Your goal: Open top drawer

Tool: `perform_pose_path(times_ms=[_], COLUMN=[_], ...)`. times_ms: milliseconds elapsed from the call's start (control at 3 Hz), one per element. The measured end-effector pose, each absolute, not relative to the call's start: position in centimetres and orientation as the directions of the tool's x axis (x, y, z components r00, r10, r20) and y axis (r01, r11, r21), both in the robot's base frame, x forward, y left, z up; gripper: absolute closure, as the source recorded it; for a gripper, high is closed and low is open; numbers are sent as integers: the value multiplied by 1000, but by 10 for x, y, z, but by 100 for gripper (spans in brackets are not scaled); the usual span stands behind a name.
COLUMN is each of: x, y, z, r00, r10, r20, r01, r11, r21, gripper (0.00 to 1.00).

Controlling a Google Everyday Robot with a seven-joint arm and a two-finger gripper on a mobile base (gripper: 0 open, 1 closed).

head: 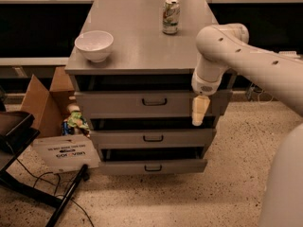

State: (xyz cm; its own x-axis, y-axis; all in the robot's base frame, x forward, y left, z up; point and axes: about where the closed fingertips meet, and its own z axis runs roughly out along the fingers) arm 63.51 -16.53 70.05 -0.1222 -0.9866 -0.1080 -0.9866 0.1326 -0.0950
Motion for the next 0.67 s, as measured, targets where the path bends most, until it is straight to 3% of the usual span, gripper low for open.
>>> perform_pose_path(times_ms=[333, 667], x=[630, 609], y=[-158, -160], z=[686, 680], r00=[-144, -169], r10=[-979, -974], r20=[-142, -150], r01=[-983, -977], r11=[157, 185], r21=[-92, -102], gripper=[16, 39])
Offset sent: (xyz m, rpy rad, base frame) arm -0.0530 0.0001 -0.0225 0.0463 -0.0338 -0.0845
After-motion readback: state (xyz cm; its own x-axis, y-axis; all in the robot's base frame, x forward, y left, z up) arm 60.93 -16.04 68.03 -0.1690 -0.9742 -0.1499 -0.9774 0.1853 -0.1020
